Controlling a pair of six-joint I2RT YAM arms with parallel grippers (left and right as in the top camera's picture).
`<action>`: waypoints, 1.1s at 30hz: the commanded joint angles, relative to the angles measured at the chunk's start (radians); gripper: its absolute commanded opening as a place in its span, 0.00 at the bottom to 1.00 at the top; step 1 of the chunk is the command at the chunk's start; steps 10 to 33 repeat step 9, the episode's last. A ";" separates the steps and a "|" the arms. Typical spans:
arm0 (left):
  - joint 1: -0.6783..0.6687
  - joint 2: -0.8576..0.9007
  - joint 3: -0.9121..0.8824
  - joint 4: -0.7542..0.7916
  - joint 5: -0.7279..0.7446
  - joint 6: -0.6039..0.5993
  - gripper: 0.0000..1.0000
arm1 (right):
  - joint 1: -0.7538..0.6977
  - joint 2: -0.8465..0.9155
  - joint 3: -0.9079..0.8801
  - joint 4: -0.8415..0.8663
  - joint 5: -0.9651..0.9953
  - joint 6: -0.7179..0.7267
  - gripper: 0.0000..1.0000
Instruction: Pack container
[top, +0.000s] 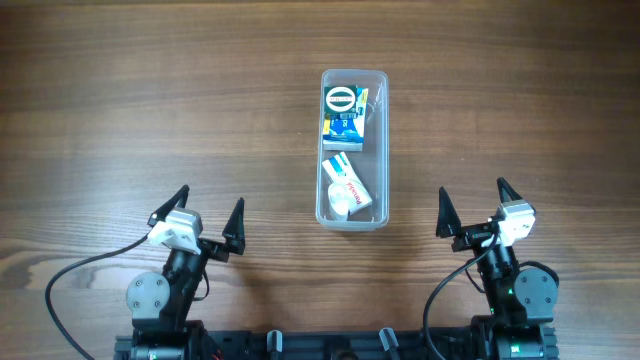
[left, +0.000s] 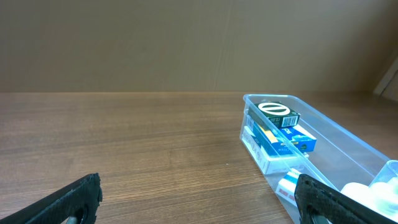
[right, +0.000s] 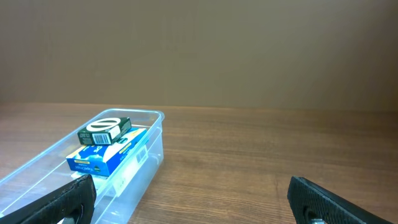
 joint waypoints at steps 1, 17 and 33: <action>0.006 -0.010 -0.004 -0.004 0.016 0.015 0.99 | 0.003 -0.007 -0.001 0.000 0.009 -0.013 1.00; 0.006 -0.010 -0.004 -0.004 0.016 0.015 1.00 | 0.003 -0.007 -0.001 0.000 0.009 -0.013 1.00; 0.006 -0.010 -0.004 -0.004 0.016 0.015 1.00 | 0.003 -0.007 -0.001 0.000 0.009 -0.013 1.00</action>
